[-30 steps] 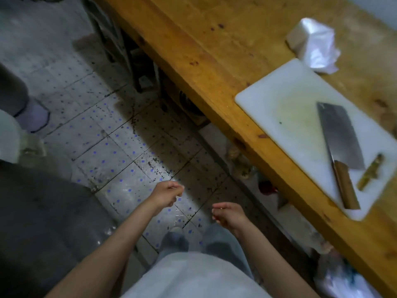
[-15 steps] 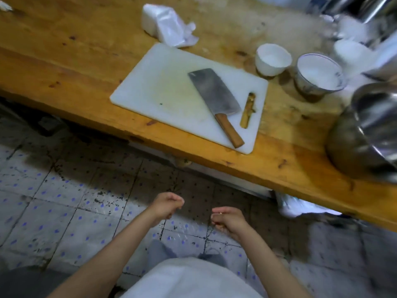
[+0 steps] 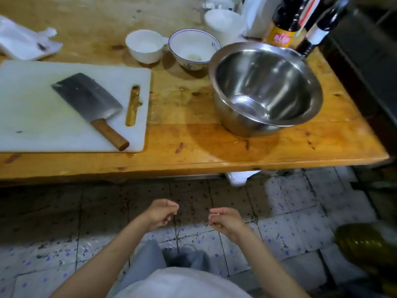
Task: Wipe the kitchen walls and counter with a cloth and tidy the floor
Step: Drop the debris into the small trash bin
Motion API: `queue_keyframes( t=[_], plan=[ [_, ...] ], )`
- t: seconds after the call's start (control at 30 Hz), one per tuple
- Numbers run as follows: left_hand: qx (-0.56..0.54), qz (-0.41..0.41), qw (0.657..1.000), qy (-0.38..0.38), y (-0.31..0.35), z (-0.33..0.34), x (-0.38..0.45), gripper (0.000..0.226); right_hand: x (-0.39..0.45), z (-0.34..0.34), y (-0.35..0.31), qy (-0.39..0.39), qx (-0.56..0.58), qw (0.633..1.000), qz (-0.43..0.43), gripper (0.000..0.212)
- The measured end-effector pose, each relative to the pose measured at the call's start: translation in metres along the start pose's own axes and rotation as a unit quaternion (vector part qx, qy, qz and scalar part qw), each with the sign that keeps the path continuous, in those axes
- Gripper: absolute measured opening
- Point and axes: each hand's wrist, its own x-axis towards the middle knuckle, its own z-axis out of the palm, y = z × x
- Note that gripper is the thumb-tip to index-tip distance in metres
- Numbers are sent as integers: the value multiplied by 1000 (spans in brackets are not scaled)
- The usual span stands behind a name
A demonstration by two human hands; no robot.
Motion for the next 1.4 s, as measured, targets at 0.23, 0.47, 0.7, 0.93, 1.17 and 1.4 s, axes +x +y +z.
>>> queue_keyframes(
  t=[0.23, 0.47, 0.7, 0.93, 1.17, 1.4],
  plan=[
    [108, 28, 992, -52, 37, 54, 20, 5, -10, -45, 15, 44, 89, 995, 6, 26],
    [272, 73, 947, -154, 69, 99, 41, 7, -24, -65, 37, 139, 241, 960, -10, 27],
    [351, 78, 903, -236, 87, 157, 53, 7, -34, -80, 60, 225, 359, 906, -6, 24],
    [387, 77, 875, -280, 102, 231, 62, 10, -41, -137, 83, 276, 409, 870, -1, 25],
    [422, 98, 849, -303, 131, 328, 71, 10, -38, -234, 88, 281, 404, 871, -15, 22],
    [400, 109, 867, -276, 155, 428, 84, 13, -30, -342, 76, 279, 380, 881, -31, 23]
  ],
)
